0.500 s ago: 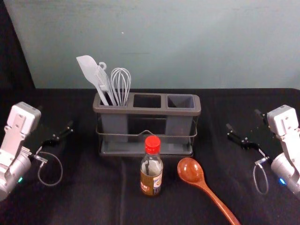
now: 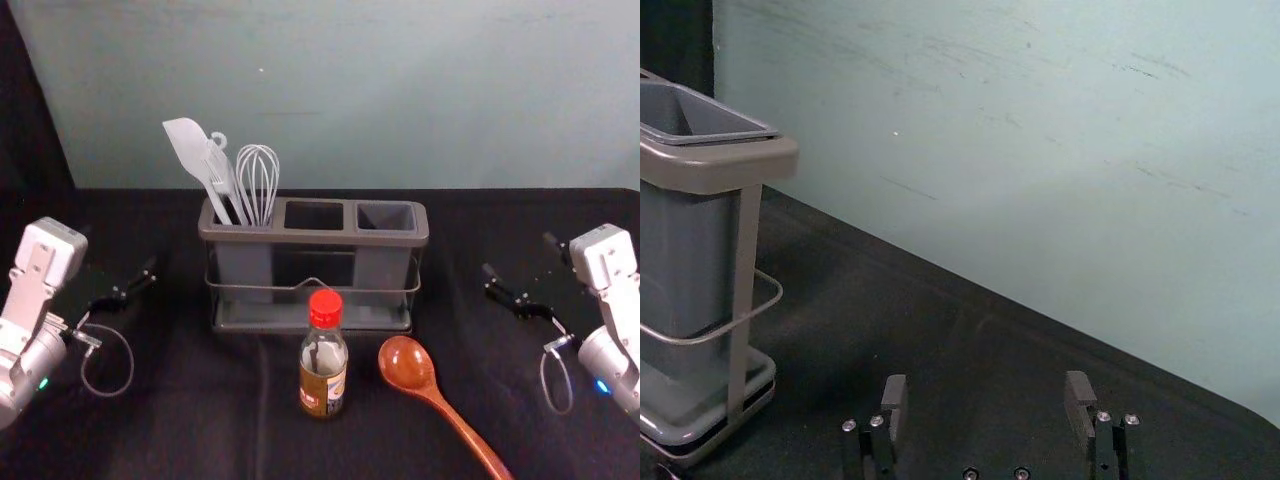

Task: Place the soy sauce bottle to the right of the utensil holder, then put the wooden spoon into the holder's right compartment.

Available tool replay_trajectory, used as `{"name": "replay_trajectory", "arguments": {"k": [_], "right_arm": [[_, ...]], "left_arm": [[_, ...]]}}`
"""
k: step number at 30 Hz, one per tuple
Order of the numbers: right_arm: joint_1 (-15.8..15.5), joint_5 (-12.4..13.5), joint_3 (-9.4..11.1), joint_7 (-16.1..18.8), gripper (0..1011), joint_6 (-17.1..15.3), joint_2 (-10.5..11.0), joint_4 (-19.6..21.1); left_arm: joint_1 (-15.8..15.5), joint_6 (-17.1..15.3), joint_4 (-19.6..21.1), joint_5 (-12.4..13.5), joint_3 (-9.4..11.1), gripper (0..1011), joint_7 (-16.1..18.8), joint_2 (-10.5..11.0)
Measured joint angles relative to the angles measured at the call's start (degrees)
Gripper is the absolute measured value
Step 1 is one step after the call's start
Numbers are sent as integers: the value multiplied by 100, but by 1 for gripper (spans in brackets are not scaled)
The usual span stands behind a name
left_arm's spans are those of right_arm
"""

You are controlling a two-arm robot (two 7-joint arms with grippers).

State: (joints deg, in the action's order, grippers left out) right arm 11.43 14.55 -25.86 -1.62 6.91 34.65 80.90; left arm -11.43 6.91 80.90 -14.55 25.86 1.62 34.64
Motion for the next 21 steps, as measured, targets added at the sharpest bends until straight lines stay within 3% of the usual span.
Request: {"name": "replay_trajectory", "arguments": {"k": [21], "right_arm": [[0, 0, 0, 0, 1003, 0, 0, 0]], "left_arm": [[0, 0, 0, 0, 0, 1011, 0, 0]]}}
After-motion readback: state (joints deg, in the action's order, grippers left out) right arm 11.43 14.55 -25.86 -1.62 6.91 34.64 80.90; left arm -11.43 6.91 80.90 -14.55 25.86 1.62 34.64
